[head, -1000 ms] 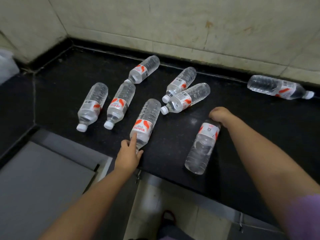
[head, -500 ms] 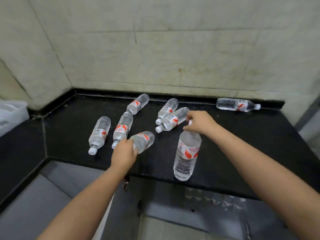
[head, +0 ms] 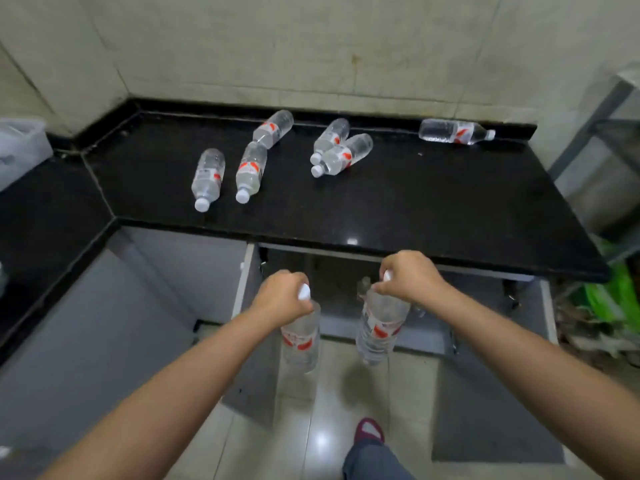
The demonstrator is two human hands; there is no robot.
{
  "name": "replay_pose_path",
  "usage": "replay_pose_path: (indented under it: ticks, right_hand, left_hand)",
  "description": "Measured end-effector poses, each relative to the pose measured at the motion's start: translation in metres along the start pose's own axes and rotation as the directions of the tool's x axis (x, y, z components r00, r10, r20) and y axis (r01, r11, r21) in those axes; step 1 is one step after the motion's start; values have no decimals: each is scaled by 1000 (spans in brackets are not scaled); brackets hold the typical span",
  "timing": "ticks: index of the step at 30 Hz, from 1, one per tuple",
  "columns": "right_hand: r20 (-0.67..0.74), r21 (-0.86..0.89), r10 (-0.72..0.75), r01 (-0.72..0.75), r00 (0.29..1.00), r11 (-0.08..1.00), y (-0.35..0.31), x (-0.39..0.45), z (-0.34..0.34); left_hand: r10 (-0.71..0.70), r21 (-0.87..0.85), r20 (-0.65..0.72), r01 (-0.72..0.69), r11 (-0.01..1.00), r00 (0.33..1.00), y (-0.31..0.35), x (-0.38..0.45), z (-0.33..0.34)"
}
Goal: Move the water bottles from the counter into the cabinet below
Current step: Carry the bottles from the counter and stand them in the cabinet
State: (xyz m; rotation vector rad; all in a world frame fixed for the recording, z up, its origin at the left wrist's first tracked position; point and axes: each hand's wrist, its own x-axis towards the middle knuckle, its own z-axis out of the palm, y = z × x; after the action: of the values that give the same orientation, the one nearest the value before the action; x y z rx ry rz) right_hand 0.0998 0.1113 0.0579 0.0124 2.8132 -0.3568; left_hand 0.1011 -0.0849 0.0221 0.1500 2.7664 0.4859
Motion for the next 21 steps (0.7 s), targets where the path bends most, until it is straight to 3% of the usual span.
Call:
replay_pose_path:
  ticks: [3,8,16,21]
  right_hand:
    - [145,-34,34,-29,989,999,16,-2,45]
    - [260,20,126,-136,957,991,51,17,109]
    - [315,121,158,-205,936,971,96,107,194]
    - [285,189,163,-222,945,957,122,194,267]
  left_hand:
    - [-49,22,168,46,999,985,-6,-3,48]
    - [-178,25,287,178,984,941,-4,22,104]
    - [-351,15,282,362,932,893,-10,121,174]
    - [-338,-26,239,354,935,910,-39,213,243]
